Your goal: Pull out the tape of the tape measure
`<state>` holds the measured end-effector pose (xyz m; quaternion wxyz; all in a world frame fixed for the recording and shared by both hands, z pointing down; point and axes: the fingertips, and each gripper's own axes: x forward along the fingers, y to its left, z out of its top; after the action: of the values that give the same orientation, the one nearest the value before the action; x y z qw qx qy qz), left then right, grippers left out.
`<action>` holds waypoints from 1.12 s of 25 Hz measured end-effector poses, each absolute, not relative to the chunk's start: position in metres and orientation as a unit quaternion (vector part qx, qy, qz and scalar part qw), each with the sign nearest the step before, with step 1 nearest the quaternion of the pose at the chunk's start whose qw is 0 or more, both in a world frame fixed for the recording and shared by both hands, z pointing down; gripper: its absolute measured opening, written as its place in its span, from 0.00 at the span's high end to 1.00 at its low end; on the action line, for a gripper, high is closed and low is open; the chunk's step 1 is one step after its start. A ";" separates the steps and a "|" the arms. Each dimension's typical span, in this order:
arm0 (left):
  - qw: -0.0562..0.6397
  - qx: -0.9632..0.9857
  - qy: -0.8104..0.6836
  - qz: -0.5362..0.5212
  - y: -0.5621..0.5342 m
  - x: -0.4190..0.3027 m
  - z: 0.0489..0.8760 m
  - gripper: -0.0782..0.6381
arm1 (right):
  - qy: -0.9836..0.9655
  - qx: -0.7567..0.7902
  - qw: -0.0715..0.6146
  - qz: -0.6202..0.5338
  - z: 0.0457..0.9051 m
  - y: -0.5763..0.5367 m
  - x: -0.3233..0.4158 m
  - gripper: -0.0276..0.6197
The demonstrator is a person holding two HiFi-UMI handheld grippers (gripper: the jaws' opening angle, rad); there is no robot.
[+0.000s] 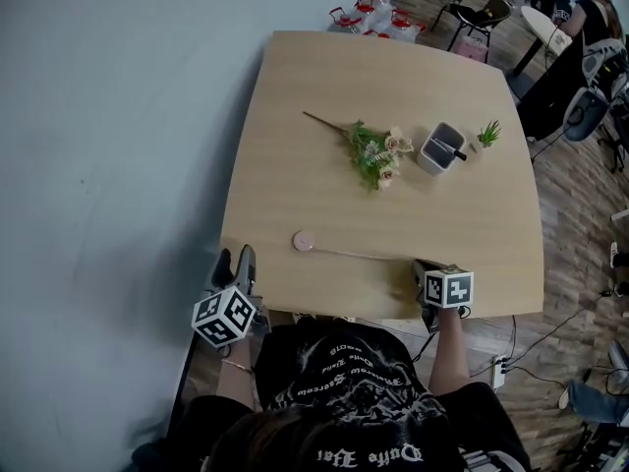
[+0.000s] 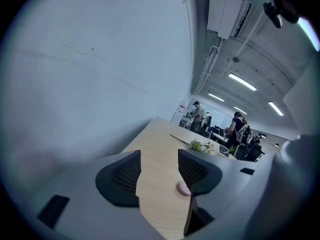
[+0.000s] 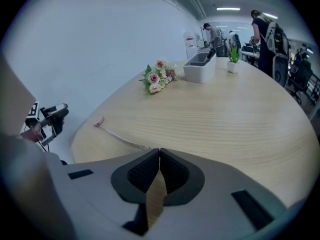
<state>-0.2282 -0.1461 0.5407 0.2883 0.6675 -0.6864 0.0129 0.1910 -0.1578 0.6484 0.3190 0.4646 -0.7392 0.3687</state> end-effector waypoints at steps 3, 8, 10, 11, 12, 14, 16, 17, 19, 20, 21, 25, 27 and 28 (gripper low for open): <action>0.290 0.669 -0.684 0.017 -0.144 -0.228 0.543 0.55 | -0.734 0.478 0.324 0.357 0.652 -0.157 0.196 0.93; 0.303 0.669 -0.678 0.019 -0.141 -0.225 0.547 0.55 | -0.738 0.475 0.324 0.352 0.653 -0.154 0.194 0.73; 0.306 0.671 -0.675 0.018 -0.141 -0.224 0.549 0.55 | -0.742 0.471 0.323 0.351 0.653 -0.153 0.190 0.69; 0.307 0.674 -0.672 0.019 -0.141 -0.222 0.549 0.55 | -0.744 0.471 0.322 0.349 0.651 -0.153 0.189 0.65; 0.307 0.676 -0.669 0.020 -0.141 -0.220 0.549 0.55 | -0.745 0.472 0.321 0.345 0.649 -0.153 0.189 0.59; 0.304 0.682 -0.665 0.022 -0.142 -0.216 0.547 0.55 | -0.750 0.477 0.313 0.335 0.642 -0.153 0.189 0.54; 0.299 0.689 -0.660 0.024 -0.144 -0.211 0.543 0.55 | -0.758 0.486 0.293 0.322 0.629 -0.156 0.189 0.53; 0.295 0.694 -0.657 0.025 -0.145 -0.208 0.542 0.55 | -0.762 0.491 0.283 0.314 0.621 -0.159 0.189 0.53; 0.286 0.704 -0.650 0.028 -0.148 -0.201 0.537 0.55 | -0.771 0.500 0.267 0.290 0.604 -0.164 0.189 0.53; 0.280 0.710 -0.646 0.030 -0.150 -0.197 0.533 0.55 | -0.776 0.503 0.263 0.277 0.594 -0.167 0.188 0.53; 0.273 0.717 -0.641 0.031 -0.152 -0.193 0.529 0.55 | -0.780 0.505 0.259 0.262 0.585 -0.169 0.186 0.53; 0.233 0.751 -0.616 0.037 -0.160 -0.171 0.505 0.55 | -0.795 0.521 0.240 0.195 0.543 -0.179 0.181 0.53; 0.206 0.770 -0.602 0.042 -0.164 -0.157 0.491 0.55 | -0.801 0.532 0.223 0.161 0.520 -0.183 0.178 0.53; 0.192 0.779 -0.595 0.044 -0.165 -0.150 0.483 0.55 | -0.804 0.537 0.213 0.144 0.508 -0.184 0.176 0.53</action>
<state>-0.1502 -0.1649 0.4831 0.1922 0.7793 -0.5948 0.0439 0.1765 -0.1839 0.5080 0.2128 0.5370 -0.8035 0.1439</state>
